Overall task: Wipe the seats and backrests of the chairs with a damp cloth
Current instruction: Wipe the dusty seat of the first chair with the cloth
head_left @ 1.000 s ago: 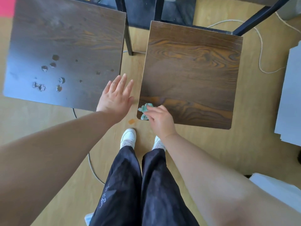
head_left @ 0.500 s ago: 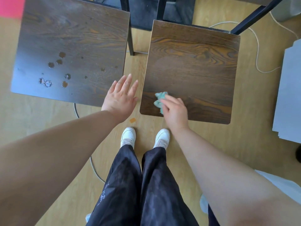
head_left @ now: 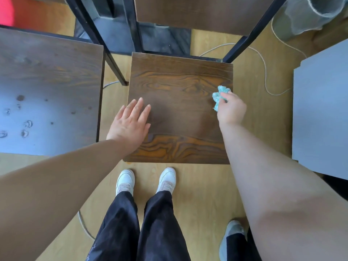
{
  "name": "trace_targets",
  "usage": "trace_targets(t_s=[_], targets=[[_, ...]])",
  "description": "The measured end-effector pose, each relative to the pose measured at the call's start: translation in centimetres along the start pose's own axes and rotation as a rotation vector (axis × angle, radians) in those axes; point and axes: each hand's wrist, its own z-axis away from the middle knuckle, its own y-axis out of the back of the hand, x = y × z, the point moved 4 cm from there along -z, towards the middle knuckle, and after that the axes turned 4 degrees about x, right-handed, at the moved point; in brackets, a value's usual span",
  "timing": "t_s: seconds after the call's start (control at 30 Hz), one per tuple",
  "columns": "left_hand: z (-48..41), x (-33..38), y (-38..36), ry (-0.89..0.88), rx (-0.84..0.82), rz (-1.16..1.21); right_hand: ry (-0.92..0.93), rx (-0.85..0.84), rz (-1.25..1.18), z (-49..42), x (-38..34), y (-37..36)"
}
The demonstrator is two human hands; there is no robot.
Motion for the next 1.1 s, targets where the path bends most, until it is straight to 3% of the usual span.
trace_targets(t_s=[0.5, 1.1], targets=[[-10.8, 7.7, 2.5, -0.106, 0.024, -0.052, 0.135, -0.080, 0.064, -4.3, 0.5, -1.3], [-3.8, -3.2, -0.1, 0.052, -0.026, -0.004, 0.388, -0.302, 0.077, 6.5, -4.7, -6.7]])
